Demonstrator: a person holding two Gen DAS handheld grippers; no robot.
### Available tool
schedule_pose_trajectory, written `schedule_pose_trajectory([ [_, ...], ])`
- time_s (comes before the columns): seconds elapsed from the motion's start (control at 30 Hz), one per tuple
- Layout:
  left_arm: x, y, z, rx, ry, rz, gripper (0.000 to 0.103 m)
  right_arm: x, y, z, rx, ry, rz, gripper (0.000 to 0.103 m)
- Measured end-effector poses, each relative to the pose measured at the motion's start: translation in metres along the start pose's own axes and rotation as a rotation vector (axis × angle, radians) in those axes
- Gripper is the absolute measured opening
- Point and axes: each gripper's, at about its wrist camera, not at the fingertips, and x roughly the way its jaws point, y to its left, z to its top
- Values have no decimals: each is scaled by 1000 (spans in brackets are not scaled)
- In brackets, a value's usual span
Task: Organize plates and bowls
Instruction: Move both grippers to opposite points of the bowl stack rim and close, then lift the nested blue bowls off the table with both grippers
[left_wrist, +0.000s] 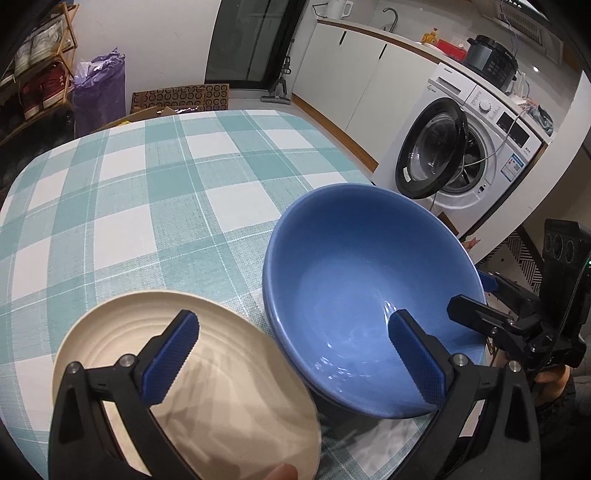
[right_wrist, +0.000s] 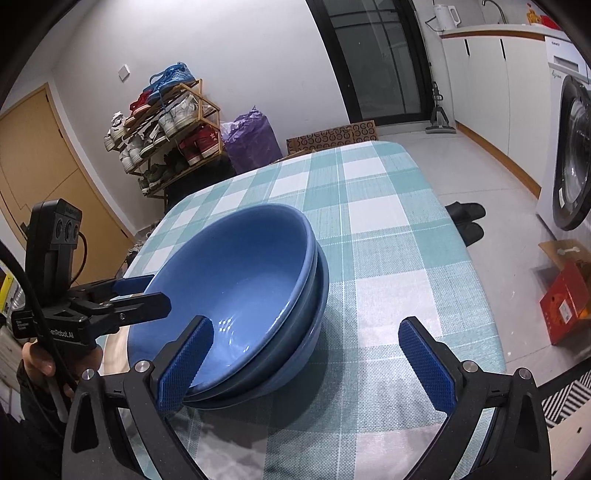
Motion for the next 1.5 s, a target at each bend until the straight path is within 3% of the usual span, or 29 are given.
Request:
schedule_pose_trajectory([
  [0.33,10,1,-2,-36,40,-39,103,11,-1,-2,18,41,60,102],
  [0.63,11,-7,0,-4,51,-84,100,16,1,-4,30,62,93,102],
  [0.73,11,-10,0,11,54,-93,99,18,3,-4,26,68,111,97],
  [0.9,12,-10,0,7,66,-97,91,18,11,-2,-3,73,121,84],
  [1.0,11,-12,-1,14,71,-101,80,17,16,-1,-23,67,114,76],
  [1.07,11,-14,-2,18,75,-106,71,15,17,-1,-27,63,108,73],
  [1.27,9,-10,-3,6,74,-90,57,11,17,-2,-23,57,90,68],
  [1.5,6,-11,-4,16,72,-69,54,7,17,-2,-21,52,80,67],
])
